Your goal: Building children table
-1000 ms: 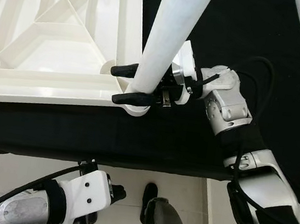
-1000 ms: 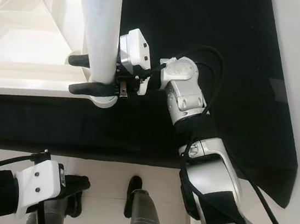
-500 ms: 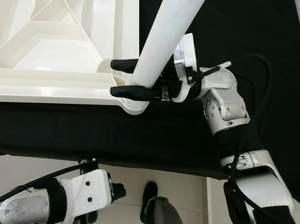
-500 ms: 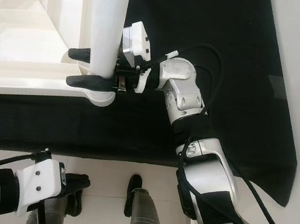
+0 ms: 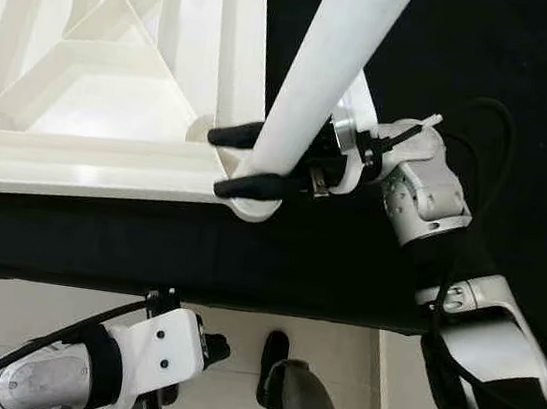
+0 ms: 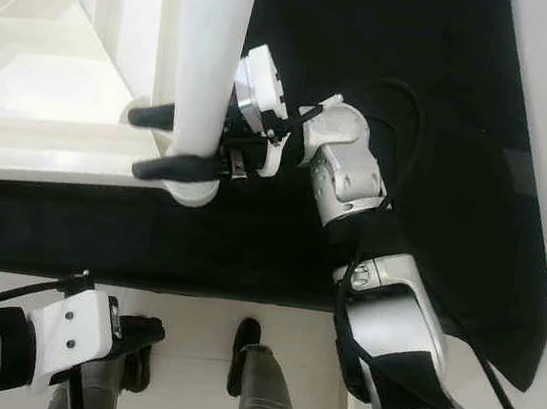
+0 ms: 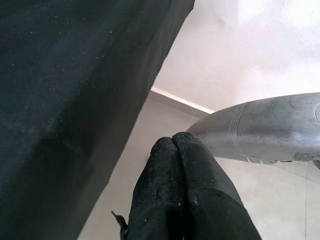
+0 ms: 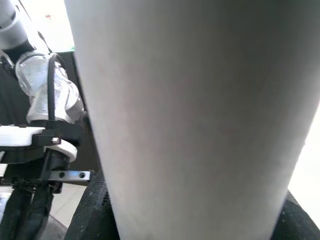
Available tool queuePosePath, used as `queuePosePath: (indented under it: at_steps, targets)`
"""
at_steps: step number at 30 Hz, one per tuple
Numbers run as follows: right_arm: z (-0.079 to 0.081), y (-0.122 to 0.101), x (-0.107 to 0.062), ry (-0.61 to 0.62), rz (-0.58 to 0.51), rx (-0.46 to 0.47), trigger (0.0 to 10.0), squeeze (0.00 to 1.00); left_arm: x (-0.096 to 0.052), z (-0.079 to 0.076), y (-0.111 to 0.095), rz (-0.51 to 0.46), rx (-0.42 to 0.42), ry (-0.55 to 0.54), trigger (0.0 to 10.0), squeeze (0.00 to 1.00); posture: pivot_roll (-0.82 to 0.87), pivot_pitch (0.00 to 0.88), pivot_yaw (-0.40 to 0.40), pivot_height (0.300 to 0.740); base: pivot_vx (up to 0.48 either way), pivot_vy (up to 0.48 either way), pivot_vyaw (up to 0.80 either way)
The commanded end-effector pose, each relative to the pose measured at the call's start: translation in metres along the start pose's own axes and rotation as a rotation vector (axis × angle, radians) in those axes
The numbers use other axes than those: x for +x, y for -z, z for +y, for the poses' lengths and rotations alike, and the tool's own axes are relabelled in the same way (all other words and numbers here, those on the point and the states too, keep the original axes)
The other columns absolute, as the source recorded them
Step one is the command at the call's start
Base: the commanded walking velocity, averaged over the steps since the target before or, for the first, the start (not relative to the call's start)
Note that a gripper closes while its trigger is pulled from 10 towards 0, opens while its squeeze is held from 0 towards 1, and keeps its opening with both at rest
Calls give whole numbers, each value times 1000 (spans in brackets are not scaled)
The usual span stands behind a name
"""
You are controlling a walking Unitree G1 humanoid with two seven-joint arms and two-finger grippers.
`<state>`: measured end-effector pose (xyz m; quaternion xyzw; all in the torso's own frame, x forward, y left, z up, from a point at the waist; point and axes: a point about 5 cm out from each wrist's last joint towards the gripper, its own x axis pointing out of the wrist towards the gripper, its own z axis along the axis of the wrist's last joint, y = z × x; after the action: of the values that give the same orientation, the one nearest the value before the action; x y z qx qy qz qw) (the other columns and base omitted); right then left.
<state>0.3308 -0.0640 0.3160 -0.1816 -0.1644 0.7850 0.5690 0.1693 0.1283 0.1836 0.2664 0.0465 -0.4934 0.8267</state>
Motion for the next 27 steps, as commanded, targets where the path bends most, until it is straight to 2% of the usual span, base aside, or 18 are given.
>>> queuePosePath:
  at_steps: [1, 12, 14, 19, 27]
  targets:
    - [19, 31, 10, -134, 92, 155, 10000, 0, 2, -10, 4, 10, -41, 46, 10000, 0, 156, 518, -74, 740, 0, 0, 0]
    - [28, 34, 22, -243, 145, 183, 10000, 0, 0, -15, 4, 14, -56, 45, 10000, 0, 161, 541, -84, 740, 0, 0, 0]
    - [29, 38, 27, -264, 167, 153, 10000, 0, -1, -16, 3, 15, -56, 47, 10000, 0, 162, 544, -84, 740, 0, 0, 0]
    - [21, 40, 38, -233, 133, 80, 10000, 0, -1, -17, 3, 16, -59, 48, 10000, 0, 170, 552, -85, 740, 0, 0, 0]
    - [19, 48, 35, -176, 193, 84, 10000, 0, -2, -18, 3, 18, -62, 48, 10000, 0, 166, 554, -83, 740, 0, 0, 0]
